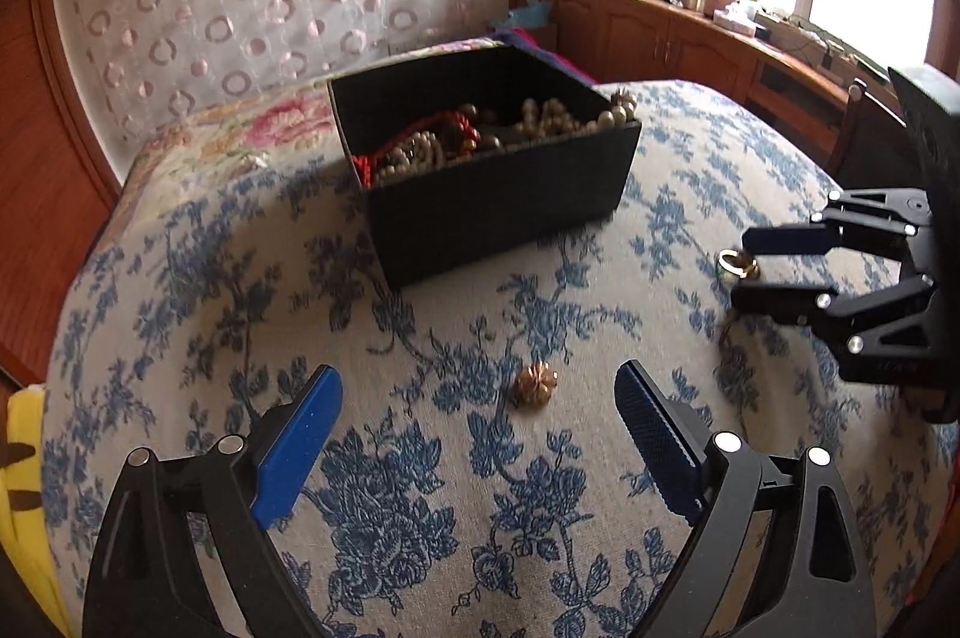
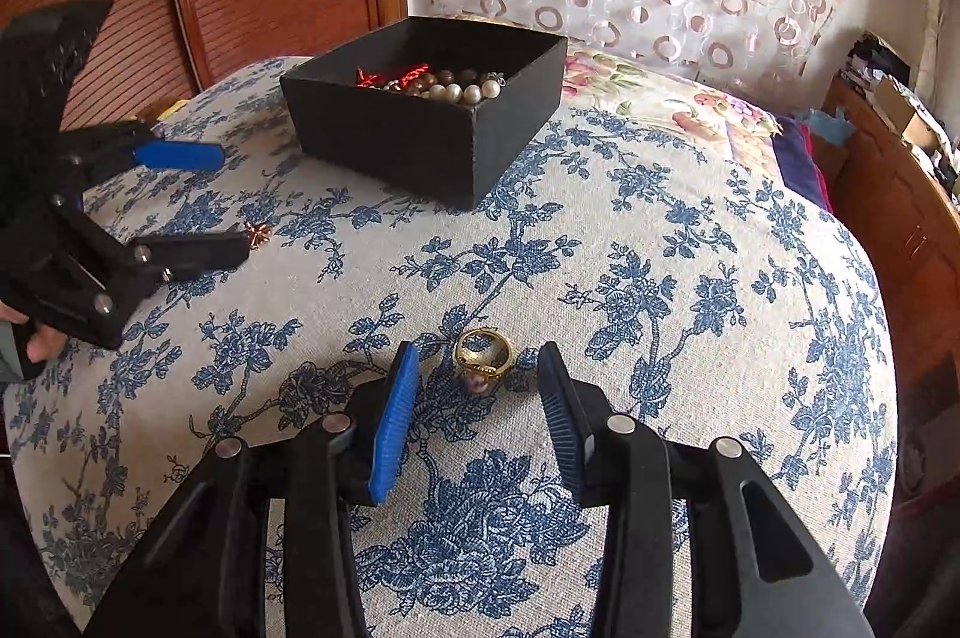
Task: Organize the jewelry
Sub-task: 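Grasp the gold flower earring with the left gripper while the right grasps the gold ring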
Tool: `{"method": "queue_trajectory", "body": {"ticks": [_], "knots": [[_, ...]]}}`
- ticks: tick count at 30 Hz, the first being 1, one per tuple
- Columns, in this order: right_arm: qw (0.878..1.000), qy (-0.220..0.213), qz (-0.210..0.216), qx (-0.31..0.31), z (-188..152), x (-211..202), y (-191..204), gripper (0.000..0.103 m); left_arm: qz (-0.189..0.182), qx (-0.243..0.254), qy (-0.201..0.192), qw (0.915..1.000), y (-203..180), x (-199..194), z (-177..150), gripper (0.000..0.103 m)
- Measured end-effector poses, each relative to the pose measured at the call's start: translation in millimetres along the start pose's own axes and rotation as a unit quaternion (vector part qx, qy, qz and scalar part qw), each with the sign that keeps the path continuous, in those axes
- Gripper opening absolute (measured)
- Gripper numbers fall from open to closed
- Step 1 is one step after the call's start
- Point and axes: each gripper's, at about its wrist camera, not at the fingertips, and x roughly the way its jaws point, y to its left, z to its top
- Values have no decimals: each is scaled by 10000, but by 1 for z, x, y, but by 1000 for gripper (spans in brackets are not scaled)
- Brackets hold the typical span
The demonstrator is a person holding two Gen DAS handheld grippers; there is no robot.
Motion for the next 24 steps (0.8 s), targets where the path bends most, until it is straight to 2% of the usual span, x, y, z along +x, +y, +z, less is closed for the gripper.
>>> {"method": "queue_trajectory", "body": {"ticks": [6, 7, 11, 13, 15, 21, 24], "knots": [[10000, -2, -6, -6, 0, 0, 0, 45, -55, 44, 178, 9998, 0, 8, -1, 89], [10000, -2, -5, -6, 0, 0, 0, 45, -86, 54, 166, 9998, 0, 7, -1, 86], [10000, -3, -8, -7, 0, 0, 0, 45, -122, 135, 152, 9997, -3, 6, 2, 64], [10000, -1, -32, -2, 0, 0, 0, 46, -153, 162, 149, 9996, -5, 4, 3, 47], [10000, 6, -68, 35, 0, -1, 0, 50, -154, 200, 152, 9996, -7, 3, 3, 36], [10000, 6, -57, 49, 1, -3, -3, 51, -175, 223, 80, 9996, -14, 1, 0, 13], [10000, 6, -63, 45, 1, -2, -2, 51, -173, 207, 40, 9996, -16, -1, -2, 13]]}}
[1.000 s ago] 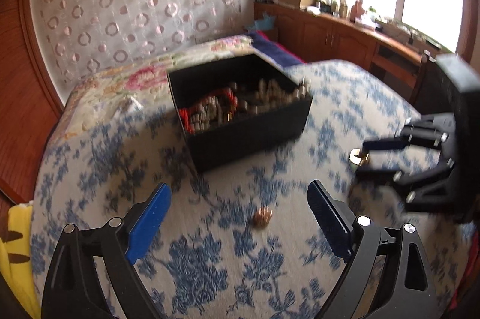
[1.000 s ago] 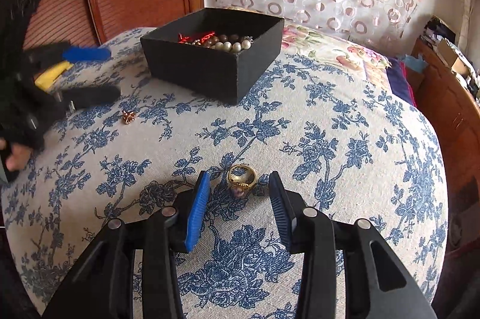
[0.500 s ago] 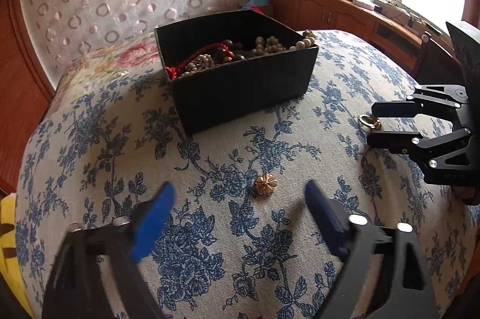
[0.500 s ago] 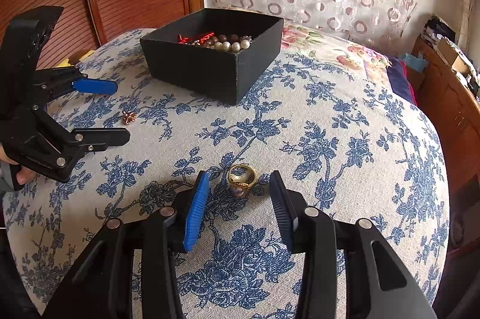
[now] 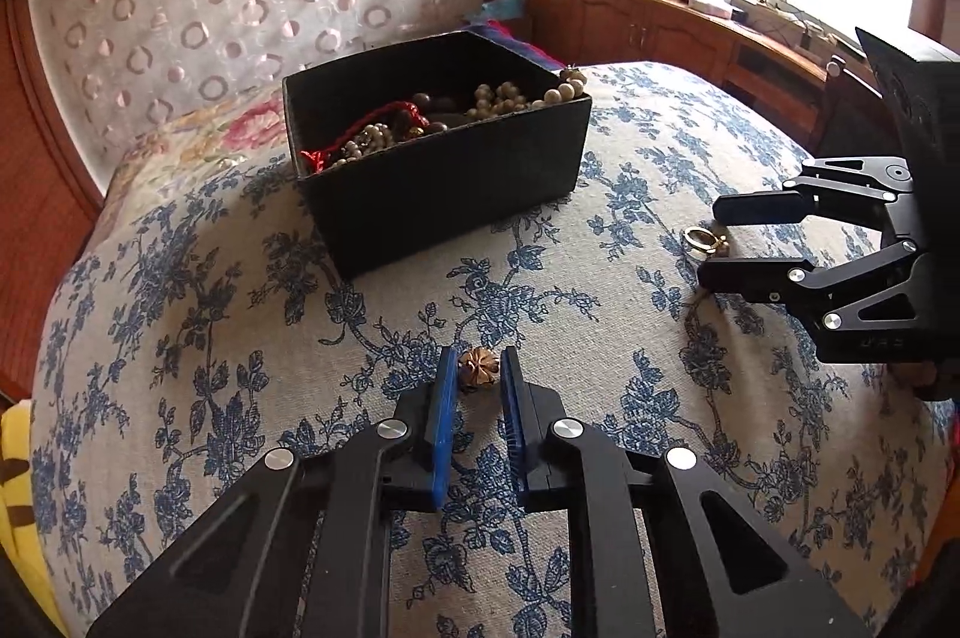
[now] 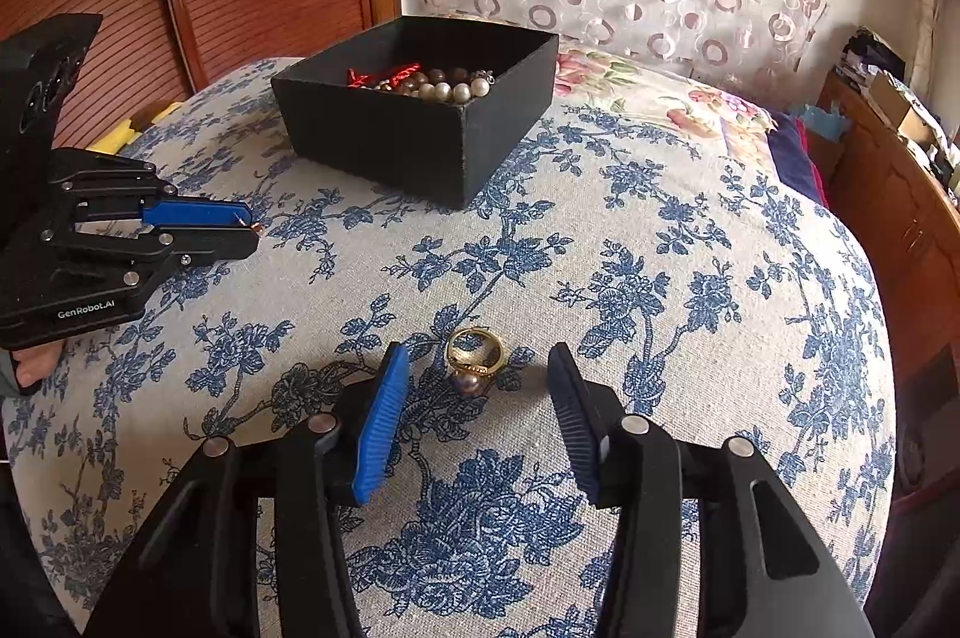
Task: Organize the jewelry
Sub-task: 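Grasp the gold flower earring with the left gripper while the right grasps the gold ring, then carry the earring and ring into the black box and open both grippers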
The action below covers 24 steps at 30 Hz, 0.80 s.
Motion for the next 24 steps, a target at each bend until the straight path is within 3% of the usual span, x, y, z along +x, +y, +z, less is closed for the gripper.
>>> {"method": "queue_trajectory", "body": {"ticks": [10, 16, 24], "knots": [[10000, 0, 35, -7, 0, 1, -2, 51, -138, -372, -518, 9979, 1, -43, -8, 13], [9999, 20, 82, -109, 3, 0, -2, 22, -126, -472, -662, 9966, 2, -55, -12, 13], [9999, -28, 120, -119, 3, -10, -4, 20, -118, -570, -721, 9957, 7, -57, -15, 13]]}}
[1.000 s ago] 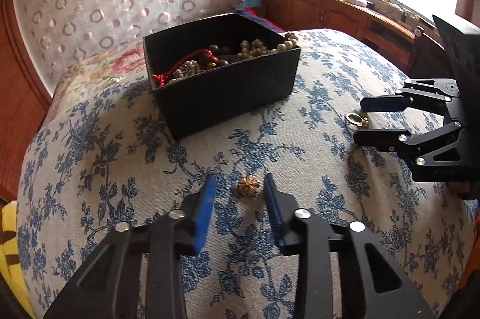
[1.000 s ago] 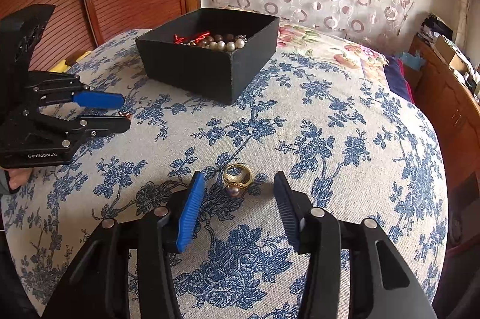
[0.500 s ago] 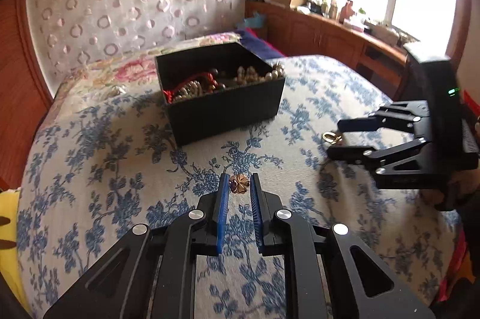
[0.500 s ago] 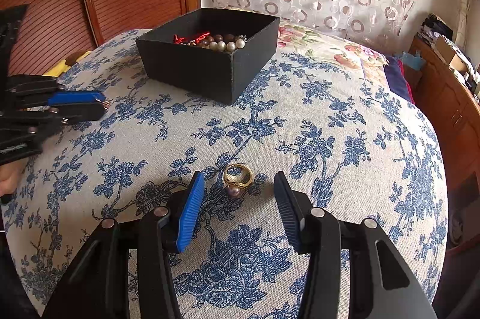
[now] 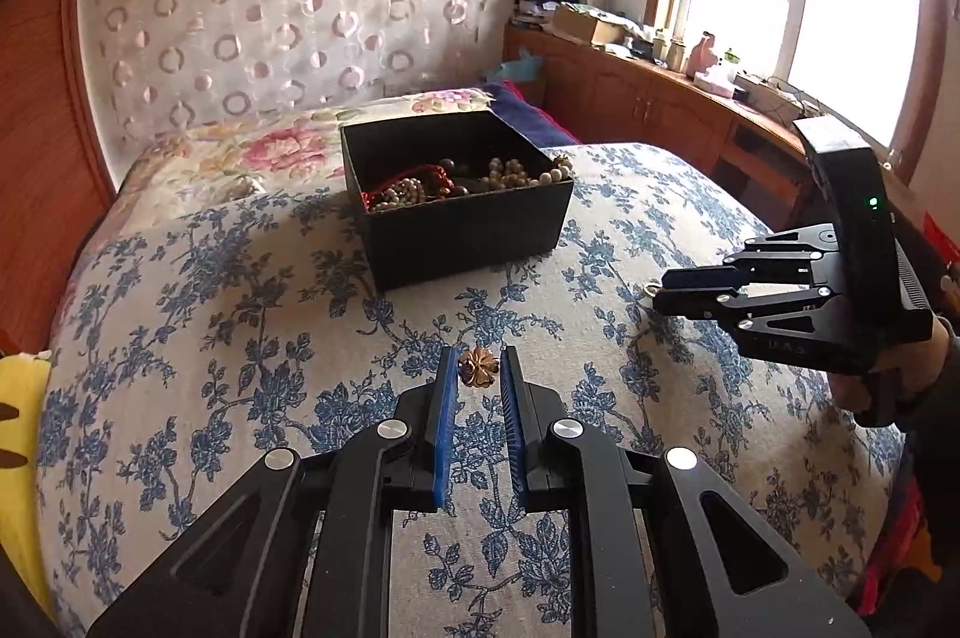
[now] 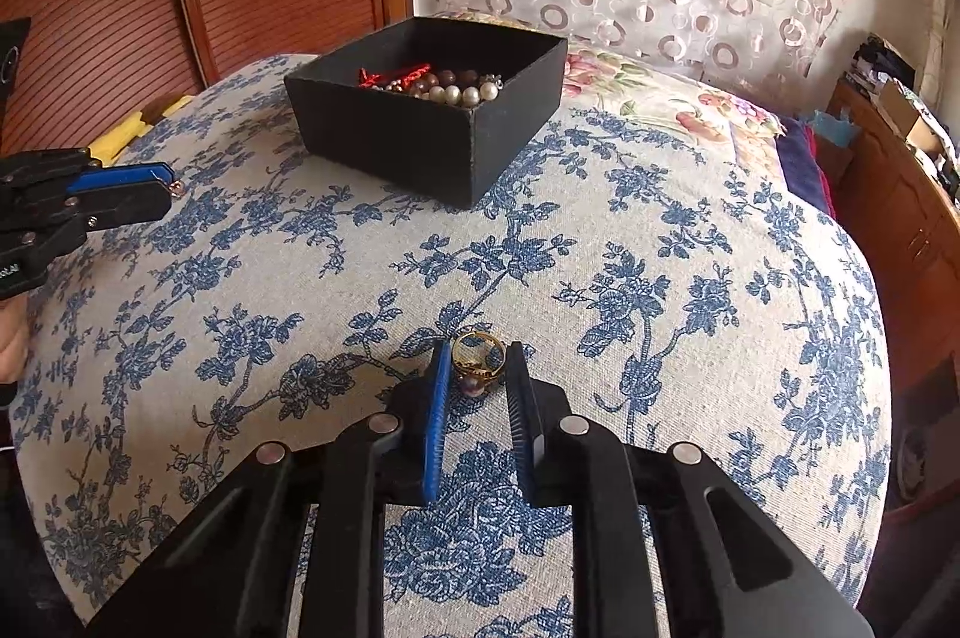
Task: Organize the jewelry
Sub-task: 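Carry the earring and ring into the black box and open both grippers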
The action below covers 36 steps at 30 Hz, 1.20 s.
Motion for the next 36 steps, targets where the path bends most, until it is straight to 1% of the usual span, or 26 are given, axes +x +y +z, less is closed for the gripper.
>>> {"method": "queue_trajectory", "body": {"ticks": [6, 11, 16, 20, 24, 29, 32, 33, 34, 35, 36], "knots": [[9997, -222, 57, -89, 16, -14, 5, 20, 36, 14, -79, 10000, 3, -2, 9, 13], [9980, -545, 168, -273, 46, -26, 11, 20, 126, -16, -184, 9997, 12, -2, 23, 13], [9956, -784, 303, -402, 78, -28, 14, 20, 192, -52, -249, 9995, 22, -1, 38, 13], [9942, -894, 400, -445, 103, -20, 13, 20, 262, -49, -285, 9992, 29, 5, 55, 14], [9940, -902, 463, -405, 126, -2, 6, 20, 332, -17, -302, 9990, 35, 14, 72, 14], [9949, -816, 506, -316, 142, 23, -3, 21, 407, 30, -266, 9988, 40, 27, 89, 14], [9954, -773, 499, -254, 144, 31, -8, 22, 419, 62, -216, 9989, 41, 35, 95, 14], [9957, -754, 474, -234, 145, 33, -9, 35, 406, 73, -193, 9990, 42, 38, 97, 14], [9959, -751, 441, -229, 145, 33, -10, 43, 360, 82, -170, 9992, 42, 42, 100, 14], [9958, -768, 432, -243, 145, 33, -10, 49, 331, 84, -157, 9993, 42, 45, 101, 14], [9957, -792, 407, -273, 145, 31, -10, 49, 323, 90, -145, 9993, 42, 49, 103, 13]]}}
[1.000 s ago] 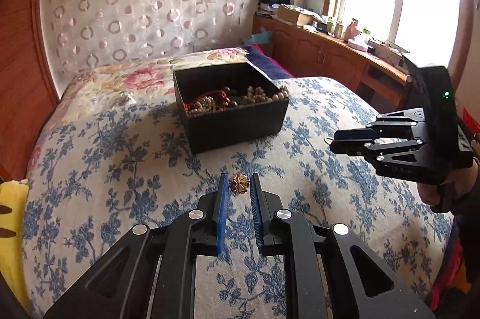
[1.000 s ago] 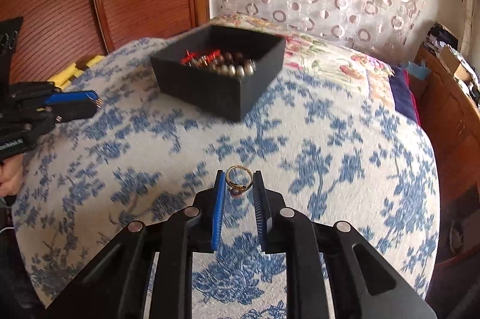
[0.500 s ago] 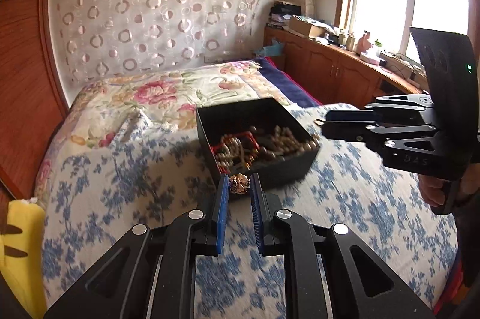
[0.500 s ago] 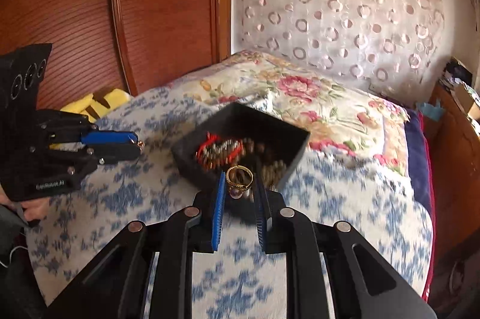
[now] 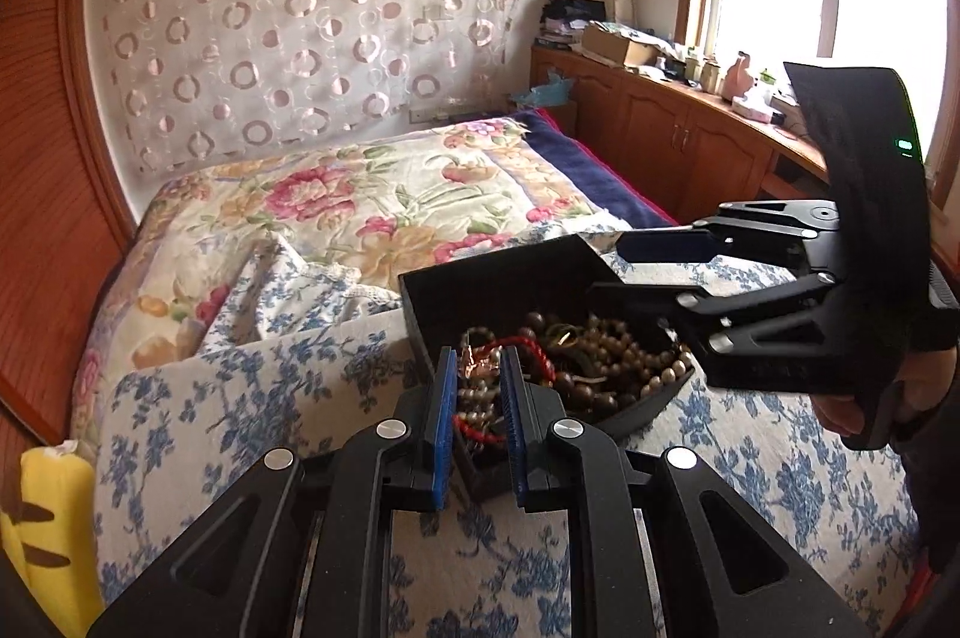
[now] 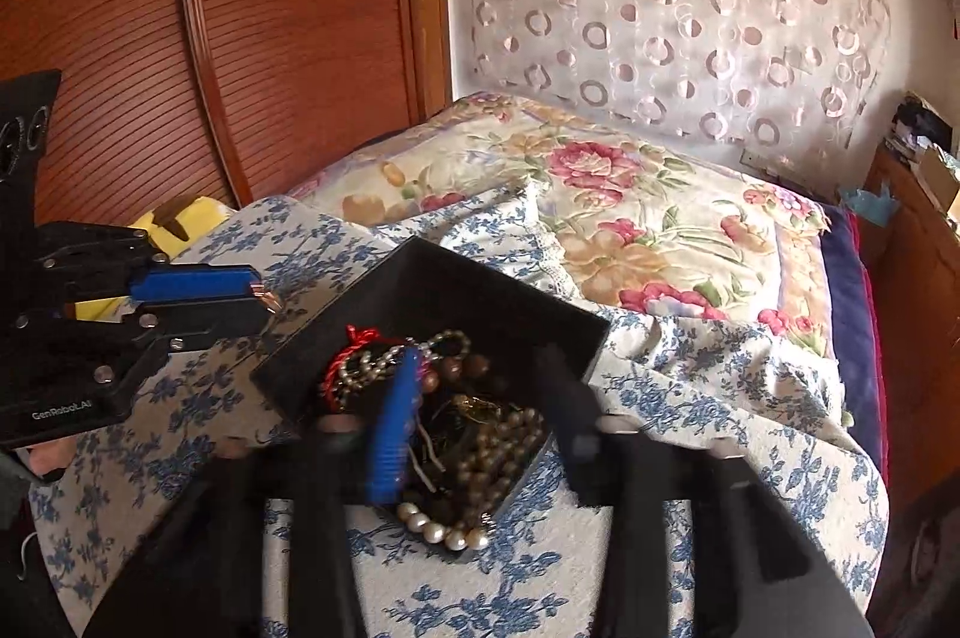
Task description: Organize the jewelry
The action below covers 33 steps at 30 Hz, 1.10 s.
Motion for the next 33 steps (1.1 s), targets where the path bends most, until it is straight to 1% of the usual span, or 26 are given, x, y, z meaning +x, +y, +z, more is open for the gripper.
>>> {"method": "queue_trajectory", "body": {"ticks": [4, 10, 17, 18, 19, 21, 23, 26, 27, 29, 30, 31, 32, 33], "knots": [[10000, -18, -66, 23, -1, -8, -4, 49, -42, 6, 10, 10000, -2, 14, 11, 14], [9997, -45, -175, 175, -5, -18, -13, 49, 18, 128, 76, 9999, -6, 36, 26, 14], [9994, -14, -239, 246, -14, -19, -16, 49, 118, 94, 73, 9999, -2, 44, 32, 14], [9994, -15, -240, 256, -15, -20, -17, 49, 125, 86, 61, 9999, -1, 42, 33, 17], [9993, -19, -244, 268, -16, -20, -17, 49, 133, 82, 43, 9999, 0, 41, 33, 24], [9992, -28, -264, 287, -18, -22, -16, 49, 139, 41, -34, 9999, 2, 35, 34, 35], [9991, -39, -272, 329, -20, -24, -16, 49, 144, -16, -98, 9998, 5, 25, 32, 37], [9983, -118, -344, 453, -26, -32, -13, 49, 222, -102, -183, 9995, 8, 12, 28, 51], [9981, -132, -360, 489, -25, -33, -13, 49, 247, -130, -207, 9994, 9, 7, 26, 58], [9975, -167, -402, 550, -28, -37, -10, 49, 302, -181, -237, 9991, 9, -2, 20, 65], [9972, -193, -436, 578, -30, -41, -7, 49, 330, -204, -247, 9989, 10, -6, 17, 72], [9969, -216, -467, 597, -32, -44, -4, 49, 373, -240, -275, 9986, 10, -12, 13, 76], [9965, -241, -496, 622, -33, -48, -1, 49, 401, -261, -293, 9984, 10, -16, 10, 78], [9960, -280, -528, 668, -35, -52, 2, 52, 433, -279, -308, 9982, 10, -21, 7, 81]]}}
